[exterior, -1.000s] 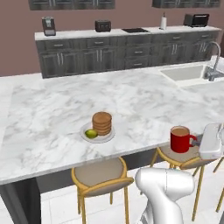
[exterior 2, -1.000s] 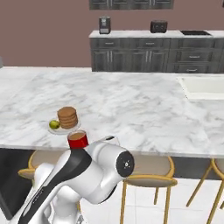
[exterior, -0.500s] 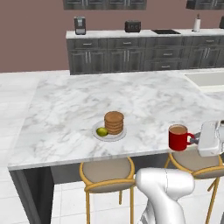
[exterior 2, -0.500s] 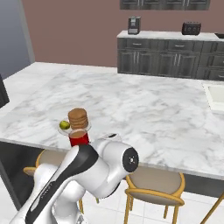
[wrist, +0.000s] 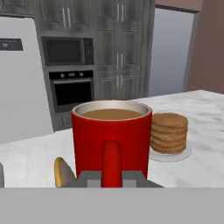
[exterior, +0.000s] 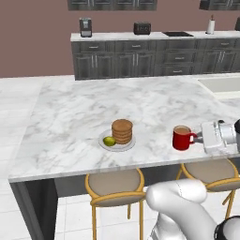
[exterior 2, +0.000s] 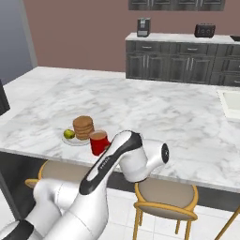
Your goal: Pick up the brewed coffee from the coffee machine and place it next to the breakfast plate on the dining counter.
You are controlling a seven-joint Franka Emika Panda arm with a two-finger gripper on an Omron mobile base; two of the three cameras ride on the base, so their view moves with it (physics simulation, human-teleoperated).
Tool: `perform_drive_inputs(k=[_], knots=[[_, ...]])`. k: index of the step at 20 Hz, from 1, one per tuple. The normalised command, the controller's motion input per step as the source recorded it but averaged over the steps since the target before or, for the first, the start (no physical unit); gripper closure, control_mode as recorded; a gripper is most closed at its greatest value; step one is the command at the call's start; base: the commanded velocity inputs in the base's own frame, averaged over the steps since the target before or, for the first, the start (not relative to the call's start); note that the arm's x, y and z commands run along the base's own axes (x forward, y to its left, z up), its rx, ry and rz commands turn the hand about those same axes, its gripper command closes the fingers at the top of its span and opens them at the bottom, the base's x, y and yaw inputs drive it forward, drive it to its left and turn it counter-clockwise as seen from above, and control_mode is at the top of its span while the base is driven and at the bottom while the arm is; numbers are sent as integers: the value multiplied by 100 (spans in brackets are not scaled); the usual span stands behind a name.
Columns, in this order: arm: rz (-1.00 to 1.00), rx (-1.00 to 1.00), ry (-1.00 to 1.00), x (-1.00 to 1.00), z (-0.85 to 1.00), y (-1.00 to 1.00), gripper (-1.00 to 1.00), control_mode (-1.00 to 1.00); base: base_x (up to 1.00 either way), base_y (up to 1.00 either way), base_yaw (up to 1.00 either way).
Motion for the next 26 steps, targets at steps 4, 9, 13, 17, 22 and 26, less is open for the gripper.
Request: perform_drive_inputs(k=[4, 9, 13, 17, 22, 26], knots=[[19, 0, -1, 99, -57, 0, 100, -100, 0, 0, 0], [20, 1, 0, 87, -57, 0, 100, -100, 0, 0, 0], [22, 3, 0, 68, -56, -4, 100, -100, 0, 0, 0], [15, 3, 0, 58, -54, -6, 100, -100, 0, 0, 0], [-6, 1, 0, 43, -43, 1, 100, -100, 0, 0, 0], [-19, 0, 0, 45, -31, 12, 100, -100, 0, 0, 0]])
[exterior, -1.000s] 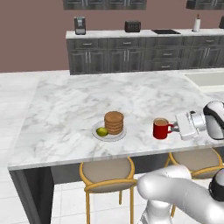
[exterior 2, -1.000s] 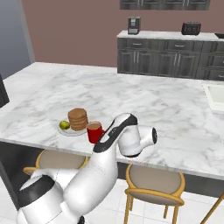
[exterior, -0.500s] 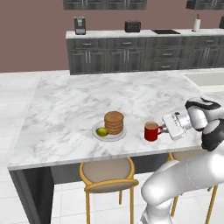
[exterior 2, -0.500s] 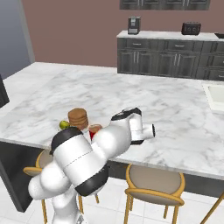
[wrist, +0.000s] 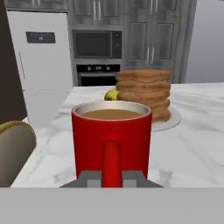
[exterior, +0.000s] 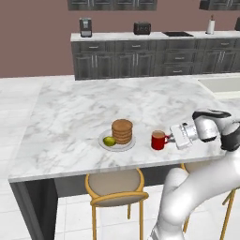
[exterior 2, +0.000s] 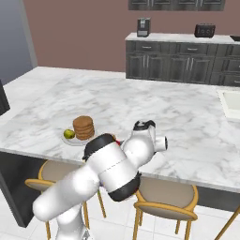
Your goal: Pick up the brewed coffee from the coffee machine and place it next to the breakfast plate on the dining counter.
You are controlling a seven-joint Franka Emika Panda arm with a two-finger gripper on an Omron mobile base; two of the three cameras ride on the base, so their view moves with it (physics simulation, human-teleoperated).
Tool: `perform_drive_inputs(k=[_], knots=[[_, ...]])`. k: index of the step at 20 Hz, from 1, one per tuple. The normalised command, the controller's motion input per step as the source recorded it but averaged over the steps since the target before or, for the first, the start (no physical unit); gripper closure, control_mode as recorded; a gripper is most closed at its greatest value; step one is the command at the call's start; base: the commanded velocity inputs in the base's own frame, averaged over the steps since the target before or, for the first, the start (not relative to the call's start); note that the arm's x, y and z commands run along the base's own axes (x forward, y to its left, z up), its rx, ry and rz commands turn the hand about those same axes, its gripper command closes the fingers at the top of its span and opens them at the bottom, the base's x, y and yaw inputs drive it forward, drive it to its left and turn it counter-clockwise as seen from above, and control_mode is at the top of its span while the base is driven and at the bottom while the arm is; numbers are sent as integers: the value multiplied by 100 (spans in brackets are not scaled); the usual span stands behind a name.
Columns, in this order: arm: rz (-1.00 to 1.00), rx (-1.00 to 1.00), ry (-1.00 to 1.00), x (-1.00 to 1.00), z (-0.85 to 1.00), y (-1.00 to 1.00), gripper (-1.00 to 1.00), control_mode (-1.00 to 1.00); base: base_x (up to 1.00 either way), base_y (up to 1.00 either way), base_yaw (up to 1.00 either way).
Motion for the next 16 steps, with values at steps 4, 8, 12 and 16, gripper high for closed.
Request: perform_drive_inputs(k=[4, 8, 12, 16], knots=[[-19, 0, 0, 51, -30, 15, 100, -100, 0, 0, 0], [-16, 0, 0, 38, -31, 32, 100, -100, 0, 0, 0], [-5, -2, -3, -3, -17, 51, 100, -100, 0, 0, 0], [0, -9, -1, -19, 0, 71, 100, -100, 0, 0, 0]])
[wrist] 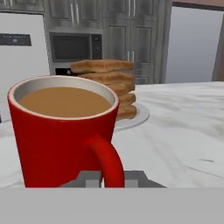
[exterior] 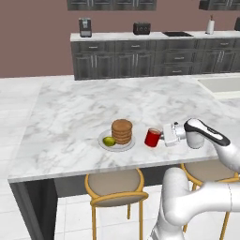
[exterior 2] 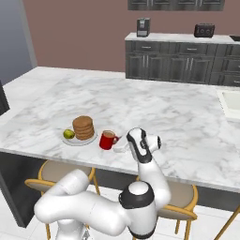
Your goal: Pick up the brewed coffee from the coffee machine and place it next to the breakfast plate on the dining counter.
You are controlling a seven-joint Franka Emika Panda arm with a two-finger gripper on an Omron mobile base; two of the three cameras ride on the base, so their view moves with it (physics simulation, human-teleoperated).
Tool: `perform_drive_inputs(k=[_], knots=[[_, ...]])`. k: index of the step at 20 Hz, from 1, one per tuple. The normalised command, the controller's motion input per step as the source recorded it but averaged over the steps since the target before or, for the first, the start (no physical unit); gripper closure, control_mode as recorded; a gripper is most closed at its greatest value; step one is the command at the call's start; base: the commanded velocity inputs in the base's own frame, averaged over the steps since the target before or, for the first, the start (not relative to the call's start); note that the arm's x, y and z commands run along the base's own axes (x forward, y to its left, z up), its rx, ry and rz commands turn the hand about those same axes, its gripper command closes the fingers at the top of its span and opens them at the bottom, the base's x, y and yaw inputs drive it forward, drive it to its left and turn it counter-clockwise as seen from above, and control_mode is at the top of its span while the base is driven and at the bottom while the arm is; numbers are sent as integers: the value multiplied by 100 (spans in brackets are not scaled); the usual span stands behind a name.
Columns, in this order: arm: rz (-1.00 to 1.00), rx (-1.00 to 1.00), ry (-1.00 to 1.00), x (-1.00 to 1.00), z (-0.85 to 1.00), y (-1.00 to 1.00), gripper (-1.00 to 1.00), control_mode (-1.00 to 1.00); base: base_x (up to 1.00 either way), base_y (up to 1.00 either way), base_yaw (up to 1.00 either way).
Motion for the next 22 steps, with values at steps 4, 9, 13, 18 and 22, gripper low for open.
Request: perform_drive_inputs(k=[4, 9, 13, 18, 22], knots=[[0, -9, 0, -10, 2, 47, 100, -100, 0, 0, 0], [0, -5, 0, -5, 0, 2, -100, -100, 0, 0, 0], [0, -1, 0, 0, 8, 0, -100, -100, 0, 0, 0], [0, 0, 0, 0, 12, -14, -100, -100, 0, 0, 0], [0, 0, 0, 0, 24, -27, -100, -100, 0, 0, 0]])
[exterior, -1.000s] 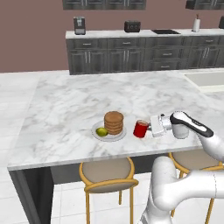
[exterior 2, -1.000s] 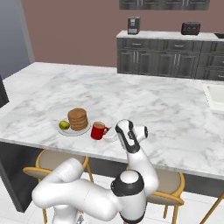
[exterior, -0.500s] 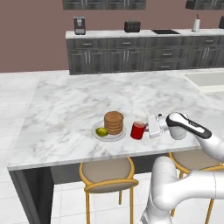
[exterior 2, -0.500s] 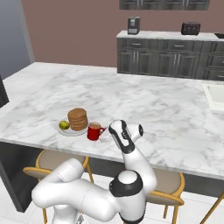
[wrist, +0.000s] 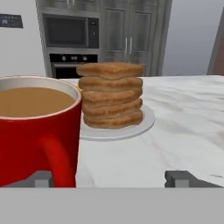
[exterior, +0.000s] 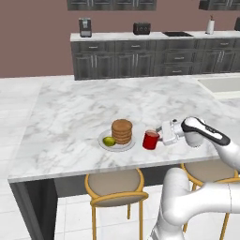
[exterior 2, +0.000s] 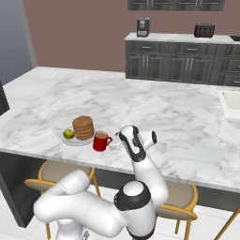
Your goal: Pick up the brewed coffee from the coffee machine and place it next to the breakfast plate on the dining counter.
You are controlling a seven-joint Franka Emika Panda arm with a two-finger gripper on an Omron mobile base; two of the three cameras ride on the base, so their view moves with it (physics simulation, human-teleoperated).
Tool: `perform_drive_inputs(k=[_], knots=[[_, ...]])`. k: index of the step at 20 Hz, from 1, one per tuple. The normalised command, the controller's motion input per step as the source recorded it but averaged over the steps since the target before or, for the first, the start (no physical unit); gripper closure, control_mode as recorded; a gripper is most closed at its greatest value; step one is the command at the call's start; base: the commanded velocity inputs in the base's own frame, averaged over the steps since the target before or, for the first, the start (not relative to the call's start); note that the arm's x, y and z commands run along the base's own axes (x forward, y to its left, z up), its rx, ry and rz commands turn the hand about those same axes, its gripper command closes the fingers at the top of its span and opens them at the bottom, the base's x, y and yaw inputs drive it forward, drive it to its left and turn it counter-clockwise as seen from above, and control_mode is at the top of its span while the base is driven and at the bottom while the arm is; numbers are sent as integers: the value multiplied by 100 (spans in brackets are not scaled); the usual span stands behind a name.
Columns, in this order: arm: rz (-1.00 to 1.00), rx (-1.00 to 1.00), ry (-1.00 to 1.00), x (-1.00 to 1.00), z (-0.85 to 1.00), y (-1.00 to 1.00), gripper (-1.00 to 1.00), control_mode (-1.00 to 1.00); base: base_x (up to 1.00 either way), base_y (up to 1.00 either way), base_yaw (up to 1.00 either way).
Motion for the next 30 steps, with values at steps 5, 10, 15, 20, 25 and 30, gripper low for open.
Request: perform_drive_inputs(k=[5, 10, 15, 20, 25, 30], knots=[[-4, 0, 0, 0, 21, -17, -100, -100, 0, 0, 0], [-17, -8, -13, 0, -1, -4, -100, -100, 0, 0, 0], [-20, -15, -11, 0, -14, 2, -100, -100, 0, 0, 0], [-16, -10, -3, 0, -6, 11, -100, -100, 0, 0, 0], [-8, -3, 0, -8, 0, 0, -100, -100, 0, 0, 0], [0, -1, 5, -30, 1, -6, -100, -100, 0, 0, 0]])
